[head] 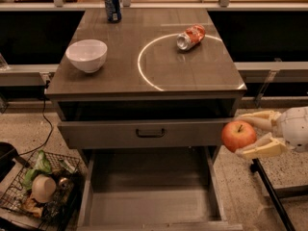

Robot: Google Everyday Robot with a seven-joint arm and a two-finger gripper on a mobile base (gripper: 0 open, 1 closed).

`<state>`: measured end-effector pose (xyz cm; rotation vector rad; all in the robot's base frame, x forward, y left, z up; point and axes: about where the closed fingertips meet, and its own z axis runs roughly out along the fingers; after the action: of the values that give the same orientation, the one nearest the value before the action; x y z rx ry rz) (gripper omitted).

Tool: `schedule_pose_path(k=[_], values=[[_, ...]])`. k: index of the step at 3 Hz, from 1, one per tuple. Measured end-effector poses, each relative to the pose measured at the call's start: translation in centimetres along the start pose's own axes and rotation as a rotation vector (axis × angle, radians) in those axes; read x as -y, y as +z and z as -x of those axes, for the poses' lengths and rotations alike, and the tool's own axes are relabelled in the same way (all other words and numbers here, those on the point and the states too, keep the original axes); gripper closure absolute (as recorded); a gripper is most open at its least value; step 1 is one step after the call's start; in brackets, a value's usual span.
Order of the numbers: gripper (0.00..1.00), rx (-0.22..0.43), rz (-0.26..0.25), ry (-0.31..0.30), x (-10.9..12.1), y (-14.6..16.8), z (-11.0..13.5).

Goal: Place apple into middle drawer

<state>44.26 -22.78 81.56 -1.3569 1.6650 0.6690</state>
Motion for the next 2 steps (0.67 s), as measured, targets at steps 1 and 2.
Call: schedule_pose_path(k=[1, 2], values=[[1.00, 0.037, 0.007, 0.003, -2.3, 2.6, -2.0], [1.00, 0.059, 0.031, 0.001, -6.3, 7.4, -5.9]])
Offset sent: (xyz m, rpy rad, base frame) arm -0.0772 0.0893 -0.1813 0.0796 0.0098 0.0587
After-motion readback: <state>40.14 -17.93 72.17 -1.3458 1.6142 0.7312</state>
